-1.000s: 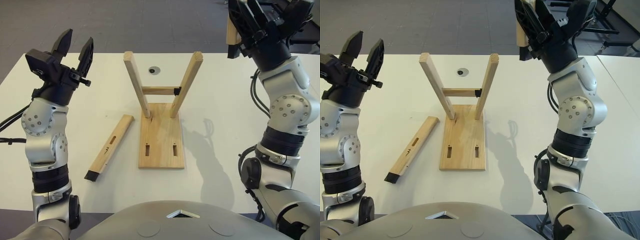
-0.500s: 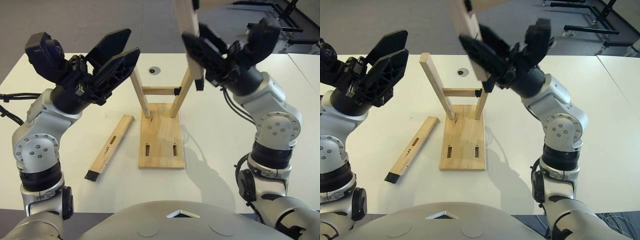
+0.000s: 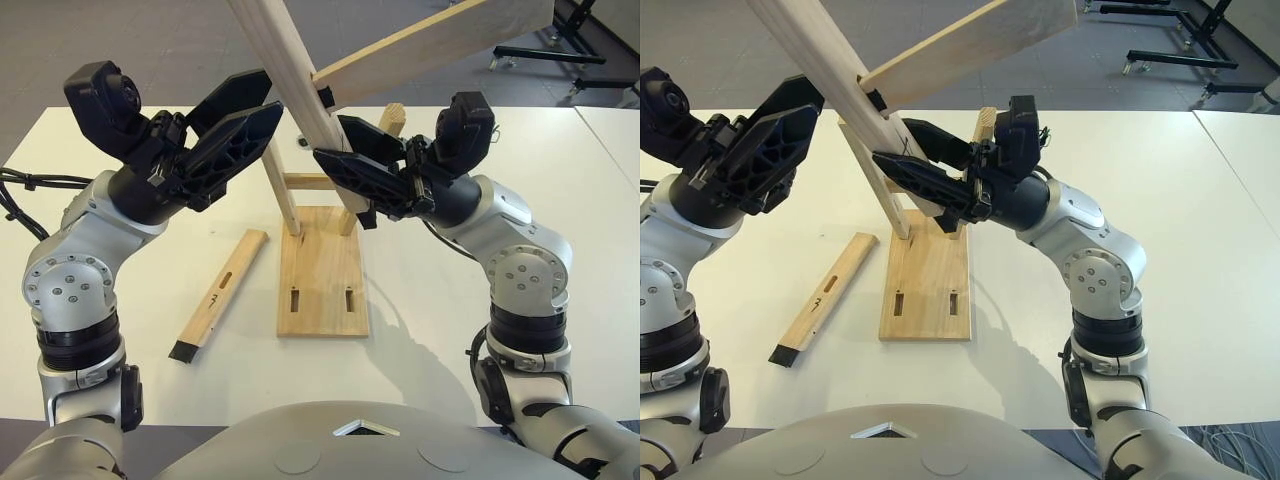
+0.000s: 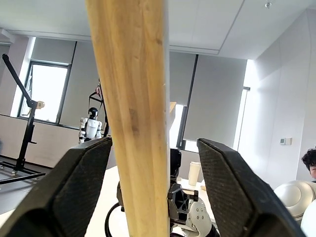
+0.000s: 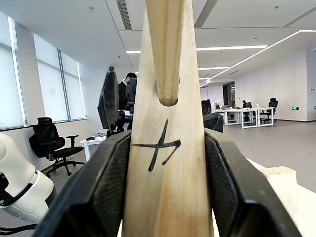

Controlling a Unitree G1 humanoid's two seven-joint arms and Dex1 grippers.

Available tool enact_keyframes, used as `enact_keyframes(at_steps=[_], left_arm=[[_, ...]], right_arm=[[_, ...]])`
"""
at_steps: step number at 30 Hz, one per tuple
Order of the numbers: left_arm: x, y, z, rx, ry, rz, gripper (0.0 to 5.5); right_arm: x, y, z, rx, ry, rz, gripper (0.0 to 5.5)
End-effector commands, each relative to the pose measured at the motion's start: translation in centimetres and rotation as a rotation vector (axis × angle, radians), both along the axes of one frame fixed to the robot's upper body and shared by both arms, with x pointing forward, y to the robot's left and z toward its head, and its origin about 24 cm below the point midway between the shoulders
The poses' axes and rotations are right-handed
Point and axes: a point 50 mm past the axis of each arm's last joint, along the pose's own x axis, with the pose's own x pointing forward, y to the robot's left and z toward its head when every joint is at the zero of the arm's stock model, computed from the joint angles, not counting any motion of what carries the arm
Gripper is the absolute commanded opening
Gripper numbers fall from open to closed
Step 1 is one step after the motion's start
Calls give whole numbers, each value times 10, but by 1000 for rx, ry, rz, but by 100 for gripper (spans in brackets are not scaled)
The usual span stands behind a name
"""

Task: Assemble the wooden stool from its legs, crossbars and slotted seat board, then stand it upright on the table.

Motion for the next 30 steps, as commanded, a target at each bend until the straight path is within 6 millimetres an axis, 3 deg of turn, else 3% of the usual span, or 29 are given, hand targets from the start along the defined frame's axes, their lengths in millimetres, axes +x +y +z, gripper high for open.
enact_keyframes(at_steps=[1, 7, 13, 19, 30], left_arm=[[3, -2, -3, 50, 27, 8, 314], [-7, -10, 6, 33, -11, -70, 314], [-8, -11, 8, 5, -14, -70, 314], [-4, -5, -9, 29, 48, -34, 314], [-3, -3, -19, 87, 59, -33, 314]], right_arm=[[0, -2, -2, -7, -25, -23, 205], [2, 6, -20, -87, 23, -1, 205], [1, 9, -19, -86, 20, 34, 205], [-1, 11, -16, -81, 11, 77, 205], [-6, 12, -16, -107, 5, 138, 205]])
